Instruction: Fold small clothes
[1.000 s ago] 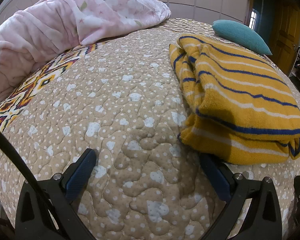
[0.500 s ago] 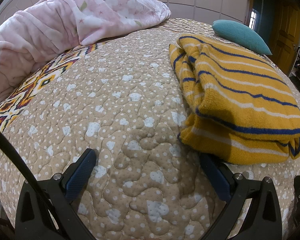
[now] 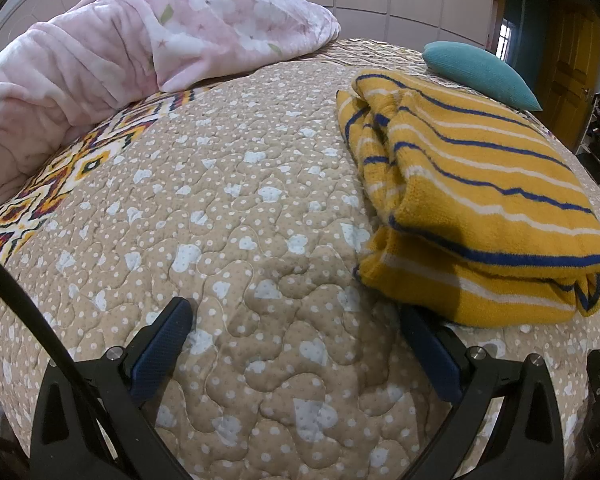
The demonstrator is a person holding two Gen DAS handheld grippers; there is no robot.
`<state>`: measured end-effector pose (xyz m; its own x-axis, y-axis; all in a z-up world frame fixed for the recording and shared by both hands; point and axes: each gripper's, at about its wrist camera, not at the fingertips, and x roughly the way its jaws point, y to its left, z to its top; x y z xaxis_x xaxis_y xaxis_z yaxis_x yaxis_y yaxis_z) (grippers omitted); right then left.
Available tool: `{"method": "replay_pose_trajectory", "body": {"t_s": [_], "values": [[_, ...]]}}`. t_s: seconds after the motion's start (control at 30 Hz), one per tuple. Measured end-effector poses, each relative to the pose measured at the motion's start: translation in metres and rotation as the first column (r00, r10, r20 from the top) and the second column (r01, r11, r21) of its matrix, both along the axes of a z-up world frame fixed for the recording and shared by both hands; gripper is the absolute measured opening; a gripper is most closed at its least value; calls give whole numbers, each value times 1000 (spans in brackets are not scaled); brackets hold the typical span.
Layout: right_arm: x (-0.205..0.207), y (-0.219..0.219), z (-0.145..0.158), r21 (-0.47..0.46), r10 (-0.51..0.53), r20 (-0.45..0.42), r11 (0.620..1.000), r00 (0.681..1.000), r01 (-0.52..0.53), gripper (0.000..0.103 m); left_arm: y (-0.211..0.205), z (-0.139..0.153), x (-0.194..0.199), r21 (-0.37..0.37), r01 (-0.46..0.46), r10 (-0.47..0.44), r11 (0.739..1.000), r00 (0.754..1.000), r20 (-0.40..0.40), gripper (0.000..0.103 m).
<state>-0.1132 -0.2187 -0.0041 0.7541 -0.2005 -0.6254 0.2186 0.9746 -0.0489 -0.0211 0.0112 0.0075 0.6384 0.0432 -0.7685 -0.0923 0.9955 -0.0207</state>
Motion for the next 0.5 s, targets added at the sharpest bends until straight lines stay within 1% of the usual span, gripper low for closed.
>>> {"method": "replay_pose_trajectory", "body": {"t_s": [0.5], "values": [[-2,3,0,-12,-5,4,1000,1000,5,103,0,-1,-1,2,-3,3,1000,1000,1,103]]}}
